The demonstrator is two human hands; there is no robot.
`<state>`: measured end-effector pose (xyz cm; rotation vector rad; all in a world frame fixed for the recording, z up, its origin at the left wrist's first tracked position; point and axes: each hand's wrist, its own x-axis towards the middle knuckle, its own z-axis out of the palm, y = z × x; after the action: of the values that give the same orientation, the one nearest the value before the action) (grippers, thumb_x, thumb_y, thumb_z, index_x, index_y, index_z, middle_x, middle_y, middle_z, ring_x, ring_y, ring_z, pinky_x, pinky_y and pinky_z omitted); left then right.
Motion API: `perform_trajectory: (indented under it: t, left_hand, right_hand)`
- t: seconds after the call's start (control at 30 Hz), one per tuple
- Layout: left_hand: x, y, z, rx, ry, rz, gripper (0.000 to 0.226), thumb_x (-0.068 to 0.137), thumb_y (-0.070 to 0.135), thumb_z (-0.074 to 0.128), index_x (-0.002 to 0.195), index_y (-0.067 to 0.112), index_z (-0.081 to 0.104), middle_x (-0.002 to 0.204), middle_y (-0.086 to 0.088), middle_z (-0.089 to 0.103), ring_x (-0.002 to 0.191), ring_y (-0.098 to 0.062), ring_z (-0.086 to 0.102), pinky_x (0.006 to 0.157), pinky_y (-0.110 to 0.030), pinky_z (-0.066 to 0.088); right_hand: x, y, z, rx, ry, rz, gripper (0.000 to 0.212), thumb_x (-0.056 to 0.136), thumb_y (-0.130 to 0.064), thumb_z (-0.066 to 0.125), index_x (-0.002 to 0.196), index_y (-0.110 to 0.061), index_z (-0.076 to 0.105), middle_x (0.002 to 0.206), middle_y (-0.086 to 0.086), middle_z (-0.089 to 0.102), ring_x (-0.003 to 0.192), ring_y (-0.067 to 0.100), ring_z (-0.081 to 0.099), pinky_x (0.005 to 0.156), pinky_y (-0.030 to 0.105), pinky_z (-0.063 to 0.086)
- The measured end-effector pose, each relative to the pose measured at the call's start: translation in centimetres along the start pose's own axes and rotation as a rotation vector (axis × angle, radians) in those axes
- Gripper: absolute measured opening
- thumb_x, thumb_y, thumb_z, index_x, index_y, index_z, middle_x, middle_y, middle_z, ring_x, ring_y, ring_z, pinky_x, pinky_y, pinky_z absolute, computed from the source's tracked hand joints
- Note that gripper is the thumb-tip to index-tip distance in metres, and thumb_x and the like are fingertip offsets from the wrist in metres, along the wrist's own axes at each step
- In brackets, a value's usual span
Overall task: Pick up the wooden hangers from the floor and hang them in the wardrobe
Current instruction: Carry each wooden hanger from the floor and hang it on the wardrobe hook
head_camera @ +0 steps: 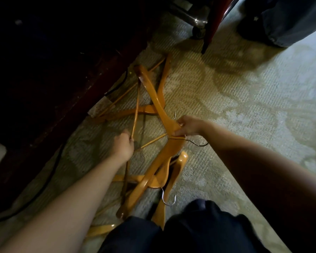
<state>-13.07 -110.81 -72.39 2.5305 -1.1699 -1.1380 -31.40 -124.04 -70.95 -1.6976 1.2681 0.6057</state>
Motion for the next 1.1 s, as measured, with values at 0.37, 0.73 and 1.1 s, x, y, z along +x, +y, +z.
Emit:
perform_trajectory:
  t: [0.37,0.73,1.1]
  left_hand:
    - [-14.3,8.1,-15.0,0.518,0.254,0.593,0.069,0.087,0.031,0.059,0.145,0.02,0.023,0.153,-0.006,0.023,0.144,-0.026,0.018,0.115,-0.046,0.018]
    - [-33.5,13.6,-33.7,0.691,0.004,0.527,0.026,0.093,0.037,0.049,0.116,0.026,0.05,0.118,0.003,0.058,0.115,-0.019,0.053,0.093,-0.036,0.036]
    - [-51.0,11.9,-37.0,0.311,0.141,0.214,0.035,0.095,0.038,0.045,0.129,0.027,0.045,0.127,0.003,0.055,0.115,-0.019,0.054,0.094,-0.033,0.039]
  right_hand:
    - [-19.6,-9.9,-6.7,-0.416,0.082,-0.093,0.05,0.081,-0.047,0.065,0.123,-0.023,0.055,0.117,0.003,0.061,0.108,0.025,0.057,0.091,0.041,0.048]
    - [-43.8,-23.5,-13.0,-0.899,0.049,-0.314,0.042,0.086,-0.043,0.061,0.122,-0.023,0.052,0.119,0.005,0.059,0.11,0.028,0.057,0.076,0.034,0.044]
    - [-57.9,-27.3,-18.1,-0.62,-0.056,-0.539,0.055,0.079,-0.045,0.069,0.126,-0.023,0.05,0.116,-0.002,0.062,0.107,0.019,0.058,0.087,0.034,0.048]
